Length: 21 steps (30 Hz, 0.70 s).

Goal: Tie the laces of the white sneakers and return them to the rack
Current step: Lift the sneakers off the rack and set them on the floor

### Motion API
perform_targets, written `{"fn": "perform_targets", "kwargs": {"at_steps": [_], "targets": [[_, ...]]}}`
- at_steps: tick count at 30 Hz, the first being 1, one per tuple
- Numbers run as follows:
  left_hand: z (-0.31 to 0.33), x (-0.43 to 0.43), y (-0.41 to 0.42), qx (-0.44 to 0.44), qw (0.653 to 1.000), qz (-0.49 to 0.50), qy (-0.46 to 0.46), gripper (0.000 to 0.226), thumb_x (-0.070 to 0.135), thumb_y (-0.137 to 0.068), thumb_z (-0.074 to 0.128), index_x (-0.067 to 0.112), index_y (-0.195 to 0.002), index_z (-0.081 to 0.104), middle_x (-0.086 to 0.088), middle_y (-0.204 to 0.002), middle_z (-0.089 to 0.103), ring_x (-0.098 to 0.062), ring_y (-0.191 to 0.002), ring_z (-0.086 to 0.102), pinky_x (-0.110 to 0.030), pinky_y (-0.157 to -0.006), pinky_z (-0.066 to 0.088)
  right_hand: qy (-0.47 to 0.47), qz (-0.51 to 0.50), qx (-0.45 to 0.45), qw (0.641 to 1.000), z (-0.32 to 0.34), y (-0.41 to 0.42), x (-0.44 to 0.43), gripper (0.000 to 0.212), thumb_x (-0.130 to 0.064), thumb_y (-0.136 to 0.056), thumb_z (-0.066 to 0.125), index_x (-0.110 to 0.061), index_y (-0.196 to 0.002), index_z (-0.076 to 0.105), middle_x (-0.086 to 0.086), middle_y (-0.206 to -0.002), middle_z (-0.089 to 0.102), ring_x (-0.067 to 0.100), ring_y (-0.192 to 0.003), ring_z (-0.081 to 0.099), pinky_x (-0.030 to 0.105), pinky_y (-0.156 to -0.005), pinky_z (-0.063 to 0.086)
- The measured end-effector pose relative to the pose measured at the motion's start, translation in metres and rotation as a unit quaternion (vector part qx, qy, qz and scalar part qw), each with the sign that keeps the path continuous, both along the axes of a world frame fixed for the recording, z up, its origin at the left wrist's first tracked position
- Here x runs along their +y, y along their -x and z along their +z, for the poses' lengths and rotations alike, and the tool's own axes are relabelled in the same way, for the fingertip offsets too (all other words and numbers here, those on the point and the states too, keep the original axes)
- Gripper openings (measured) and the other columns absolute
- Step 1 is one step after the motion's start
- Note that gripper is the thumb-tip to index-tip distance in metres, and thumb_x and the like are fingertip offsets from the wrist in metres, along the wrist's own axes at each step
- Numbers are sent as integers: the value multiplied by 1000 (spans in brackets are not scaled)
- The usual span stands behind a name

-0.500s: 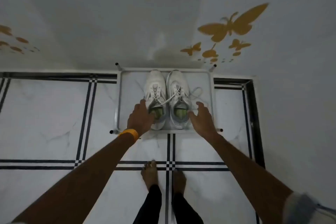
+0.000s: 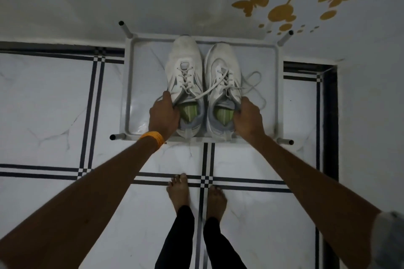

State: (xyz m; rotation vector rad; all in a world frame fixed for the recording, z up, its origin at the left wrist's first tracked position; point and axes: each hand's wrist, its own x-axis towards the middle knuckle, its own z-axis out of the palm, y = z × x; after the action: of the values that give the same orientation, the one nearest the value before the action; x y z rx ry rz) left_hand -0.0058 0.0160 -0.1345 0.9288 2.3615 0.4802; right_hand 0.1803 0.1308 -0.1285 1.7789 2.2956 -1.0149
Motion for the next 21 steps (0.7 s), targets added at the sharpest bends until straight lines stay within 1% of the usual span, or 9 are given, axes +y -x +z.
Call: {"fn": "perform_targets", "kwargs": {"at_steps": [2,5,7,9,12,15,19,21], "targets": [[16,-11,-12,6,1000,13,-16,23,12,-92,49,2,-112,48,-24,-98,67,-45,-88,62,-52,-78,53,-13,-3,20,1000,13,-7,-16,17,-8,-96,46,-3,-110,54,15,-105,65,31,-94,64,39,-78,52],[47,-32,-32,8,999,16,-31,19,12,-93,48,4,-110,47,-21,-95,68,-41,-83,64,-51,-75,55,-29,-15,56,998,41,-26,-45,20,-7,-95,46,-6,-113,55,12,-104,65,28,-94,63,40,-80,53],[68,-51,-45,4,999,14,-45,18,12,-94,48,5,-110,47,-19,-95,68,-39,-84,65,-49,-75,56,-25,-23,74,997,60,-43,-66,21,-7,-95,47,-7,-114,55,11,-105,65,26,-94,62,38,-81,53],[85,-71,-59,-3,999,15,-46,19,13,-94,49,6,-112,47,-17,-97,68,-36,-85,66,-45,-76,57,-19,-30,85,996,76,-59,-88,22,-9,-95,48,-8,-117,54,10,-107,64,25,-97,62,39,-83,53],[106,-105,-81,-15,998,18,-51,21,14,-96,50,7,-115,48,-14,-100,68,-32,-88,66,-40,-78,53,-8,-39,102,994,90,-83,-123,25,-12,-96,48,-13,-120,53,6,-111,64,22,-99,62,36,-87,53],[107,-146,-102,-1,998,-1,-66,27,12,-95,50,7,-121,47,-13,-101,68,-32,-89,66,-38,-77,52,-22,-41,110,993,90,-105,-165,29,-11,-96,48,-13,-125,52,6,-114,64,21,-102,61,35,-89,52],[87,-202,-126,-3,997,-16,-74,26,15,-96,49,7,-120,46,-13,-105,68,-32,-91,66,-42,-82,53,-49,-39,115,991,73,-133,-224,24,-7,-95,46,-11,-118,54,7,-107,62,23,-96,61,37,-84,52],[71,-228,-138,-10,997,-16,-73,25,16,-96,50,6,-118,47,-14,-105,67,-32,-91,66,-42,-83,53,-50,-43,111,992,58,-146,-253,24,-6,-94,46,-10,-117,53,8,-107,62,23,-97,60,39,-85,52]]}}
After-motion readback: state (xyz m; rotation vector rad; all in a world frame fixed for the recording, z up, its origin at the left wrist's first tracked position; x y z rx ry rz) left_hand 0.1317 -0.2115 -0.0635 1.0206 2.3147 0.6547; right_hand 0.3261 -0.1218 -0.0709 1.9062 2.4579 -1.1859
